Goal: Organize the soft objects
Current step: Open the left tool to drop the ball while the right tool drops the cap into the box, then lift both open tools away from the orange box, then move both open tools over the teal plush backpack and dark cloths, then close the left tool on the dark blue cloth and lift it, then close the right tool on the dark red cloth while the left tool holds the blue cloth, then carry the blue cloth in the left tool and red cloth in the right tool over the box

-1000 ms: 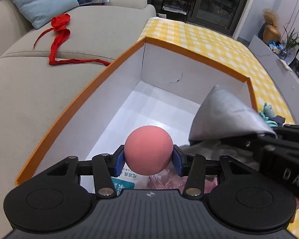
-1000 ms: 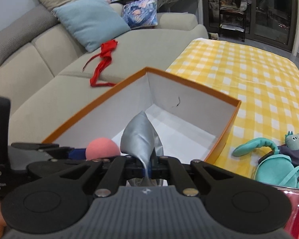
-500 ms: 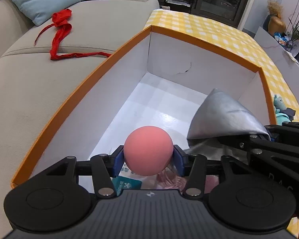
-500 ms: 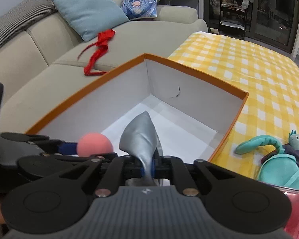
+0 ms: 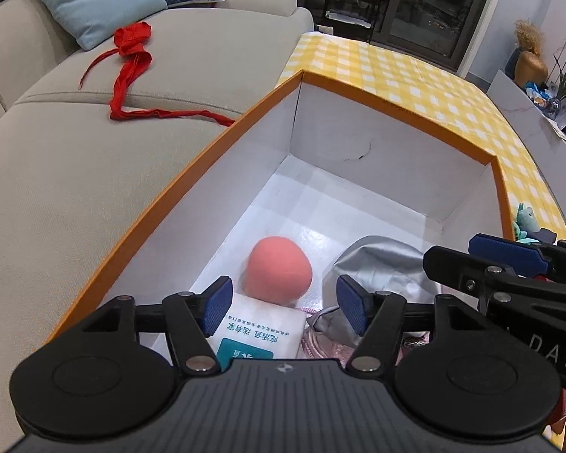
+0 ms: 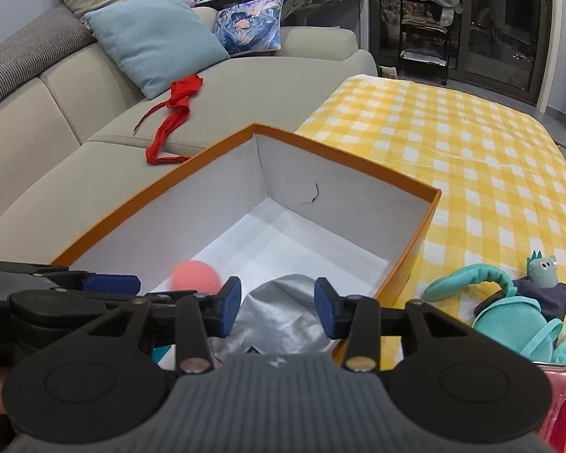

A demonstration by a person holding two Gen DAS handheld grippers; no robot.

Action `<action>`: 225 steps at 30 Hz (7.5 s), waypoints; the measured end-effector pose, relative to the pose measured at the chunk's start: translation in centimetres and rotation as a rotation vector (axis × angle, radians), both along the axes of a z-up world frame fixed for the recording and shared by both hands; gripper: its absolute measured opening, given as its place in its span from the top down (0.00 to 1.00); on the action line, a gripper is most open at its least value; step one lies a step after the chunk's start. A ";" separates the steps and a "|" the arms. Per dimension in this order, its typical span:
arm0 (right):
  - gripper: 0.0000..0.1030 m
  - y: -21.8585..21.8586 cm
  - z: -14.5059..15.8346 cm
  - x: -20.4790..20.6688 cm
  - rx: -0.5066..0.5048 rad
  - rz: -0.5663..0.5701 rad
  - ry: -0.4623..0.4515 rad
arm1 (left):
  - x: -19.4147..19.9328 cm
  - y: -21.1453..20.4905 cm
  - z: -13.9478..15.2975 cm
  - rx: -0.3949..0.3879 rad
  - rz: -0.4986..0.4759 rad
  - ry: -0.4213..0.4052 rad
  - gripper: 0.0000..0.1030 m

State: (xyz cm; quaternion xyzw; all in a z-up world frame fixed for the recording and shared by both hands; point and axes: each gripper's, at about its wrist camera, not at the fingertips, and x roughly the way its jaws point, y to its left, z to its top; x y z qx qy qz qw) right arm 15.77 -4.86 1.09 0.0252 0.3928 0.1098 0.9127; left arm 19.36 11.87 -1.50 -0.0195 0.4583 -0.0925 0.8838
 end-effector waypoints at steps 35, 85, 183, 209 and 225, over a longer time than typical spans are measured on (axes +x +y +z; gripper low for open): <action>0.51 -13.0 6.5 -5.4 0.042 -0.198 -0.102 | -4.5 -7.6 5.6 0.083 -0.122 -0.119 0.23; 0.49 -29.8 -3.0 -8.1 0.052 -0.440 0.066 | -10.7 -23.0 4.1 0.050 -0.450 -0.255 0.22; 0.98 -26.5 -8.1 -10.0 -0.071 0.027 0.522 | 0.7 -30.9 11.5 0.137 -0.821 0.078 0.94; 0.98 -26.6 5.6 -10.7 -0.045 -0.016 0.206 | -1.3 -24.8 15.4 0.145 -0.760 0.039 0.94; 0.98 -14.3 12.4 -8.2 0.001 0.175 0.028 | -1.2 -14.5 18.5 0.186 -0.638 0.026 0.94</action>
